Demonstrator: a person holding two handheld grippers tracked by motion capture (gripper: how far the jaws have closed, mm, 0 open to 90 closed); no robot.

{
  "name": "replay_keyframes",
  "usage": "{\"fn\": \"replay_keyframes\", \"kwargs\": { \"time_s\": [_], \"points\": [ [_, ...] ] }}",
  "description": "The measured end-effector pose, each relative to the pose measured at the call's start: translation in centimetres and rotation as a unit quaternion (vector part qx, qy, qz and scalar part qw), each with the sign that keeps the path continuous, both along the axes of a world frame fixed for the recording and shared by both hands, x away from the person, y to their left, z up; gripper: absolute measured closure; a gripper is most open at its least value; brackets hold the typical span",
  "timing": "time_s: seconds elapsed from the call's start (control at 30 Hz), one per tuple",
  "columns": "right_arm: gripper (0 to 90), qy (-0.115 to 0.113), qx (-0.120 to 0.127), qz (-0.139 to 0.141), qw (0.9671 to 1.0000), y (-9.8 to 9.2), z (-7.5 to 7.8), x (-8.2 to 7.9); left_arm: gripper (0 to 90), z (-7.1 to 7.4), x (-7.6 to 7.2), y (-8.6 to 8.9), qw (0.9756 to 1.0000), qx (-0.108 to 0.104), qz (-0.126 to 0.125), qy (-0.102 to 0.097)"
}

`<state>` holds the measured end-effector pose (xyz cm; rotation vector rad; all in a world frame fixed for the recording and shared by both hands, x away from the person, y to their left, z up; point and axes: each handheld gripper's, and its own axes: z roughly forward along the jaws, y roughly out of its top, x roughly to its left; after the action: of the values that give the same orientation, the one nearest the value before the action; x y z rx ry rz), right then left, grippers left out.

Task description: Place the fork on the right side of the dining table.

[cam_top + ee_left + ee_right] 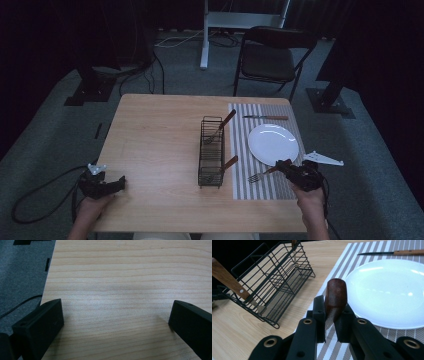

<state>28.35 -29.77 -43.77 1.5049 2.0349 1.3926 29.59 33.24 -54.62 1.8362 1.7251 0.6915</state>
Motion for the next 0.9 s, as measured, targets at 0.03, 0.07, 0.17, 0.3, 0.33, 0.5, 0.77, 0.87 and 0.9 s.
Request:
{"fn": "replay_keyframes", "kwargs": {
  "time_s": [0.03, 0.07, 0.17, 0.3, 0.33, 0.5, 0.77, 0.87, 0.9],
  "points": [
    [81.0, 0.004, 0.006, 0.000, 1.0000, -0.1, -0.3, 0.0, 0.2, 0.0, 0.0, 0.0, 1.0000, 0.000, 0.000, 0.000],
    [81.0, 0.005, 0.014, -0.006, 0.9999, -0.3, -0.5, -0.1, 0.2, 0.0, 0.0, 0.0, 1.0000, 0.000, 0.000, 0.000],
    [80.9, 0.008, 0.031, -0.014, 0.9994, -0.9, -0.9, -0.2, 0.2, 0.0, 0.0, 0.0, 1.0000, 0.000, 0.000, 0.000],
    [80.5, 0.014, 0.057, -0.028, 0.9979, -1.8, -1.7, -0.4, 0.2, 0.0, 0.0, 0.0, 1.0000, -0.001, 0.001, -0.001],
    [80.2, 0.016, 0.065, -0.034, 0.9972, -2.1, -2.0, -0.4, 0.2, 0.0, 0.0, 0.0, 1.0000, -0.001, 0.001, -0.001],
    [79.0, 0.030, 0.099, -0.055, 0.9931, -3.6, -3.4, -0.8, 0.2, 0.0, 0.0, 0.0, 1.0000, -0.001, 0.002, -0.001],
    [74.9, 0.053, 0.127, -0.082, 0.9871, -5.1, -5.2, -0.7, 0.2, 0.0, 0.0, 0.0, 1.0000, -0.001, 0.002, -0.001],
    [73.6, 0.065, 0.133, -0.088, 0.9851, -5.6, -5.9, -0.8, 0.2, 0.0, 0.0, 0.0, 1.0000, -0.001, 0.002, -0.001],
    [73.6, 0.068, 0.142, -0.089, 0.9836, -5.9, -6.1, -0.8, 0.2, 0.0, 0.0, 0.0, 1.0000, -0.001, 0.002, -0.001]
  ]
}}
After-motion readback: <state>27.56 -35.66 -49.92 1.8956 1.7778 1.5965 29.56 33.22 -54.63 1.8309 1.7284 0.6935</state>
